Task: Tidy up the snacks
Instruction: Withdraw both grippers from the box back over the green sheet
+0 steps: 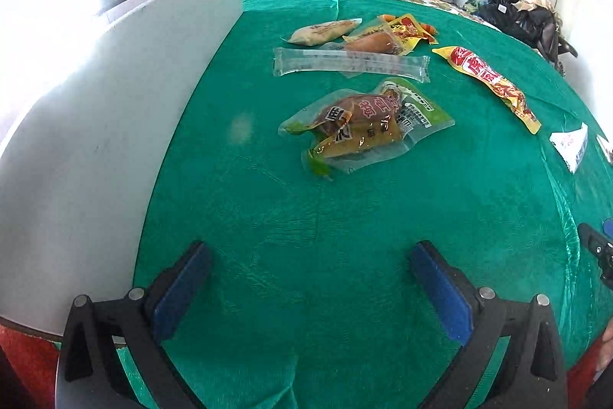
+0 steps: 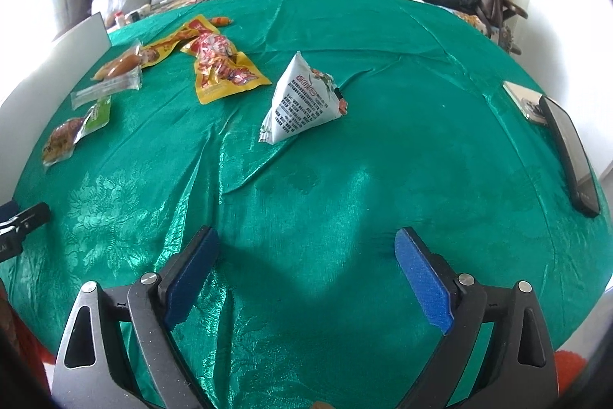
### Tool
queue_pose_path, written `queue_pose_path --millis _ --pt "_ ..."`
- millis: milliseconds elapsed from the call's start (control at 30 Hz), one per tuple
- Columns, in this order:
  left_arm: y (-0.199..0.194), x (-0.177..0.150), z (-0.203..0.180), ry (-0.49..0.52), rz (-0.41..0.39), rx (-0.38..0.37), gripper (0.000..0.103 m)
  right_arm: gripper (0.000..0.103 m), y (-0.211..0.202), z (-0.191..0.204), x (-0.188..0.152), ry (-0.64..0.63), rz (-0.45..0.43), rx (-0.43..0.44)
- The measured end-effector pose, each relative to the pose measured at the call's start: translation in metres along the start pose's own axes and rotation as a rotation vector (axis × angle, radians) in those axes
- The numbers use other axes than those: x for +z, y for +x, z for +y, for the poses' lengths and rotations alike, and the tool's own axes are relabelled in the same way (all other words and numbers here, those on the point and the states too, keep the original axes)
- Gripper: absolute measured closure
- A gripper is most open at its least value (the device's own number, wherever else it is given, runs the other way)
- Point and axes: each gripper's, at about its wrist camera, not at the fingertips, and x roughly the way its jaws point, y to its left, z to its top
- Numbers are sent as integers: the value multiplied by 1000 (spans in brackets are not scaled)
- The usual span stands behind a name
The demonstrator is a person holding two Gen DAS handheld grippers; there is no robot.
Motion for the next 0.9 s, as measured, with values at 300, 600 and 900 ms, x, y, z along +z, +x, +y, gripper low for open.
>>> queue_pose_path --millis 300,600,900 --pt "0 -1 1 8 -21 -2 0 6 0 3 1 6 -9 -7" --pt "-1 -2 1 13 -30 -4 0 6 -2 2 1 9 -11 -10" --pt "-2 -5 0 10 -42 -1 0 6 -2 1 1 11 -15 -11"
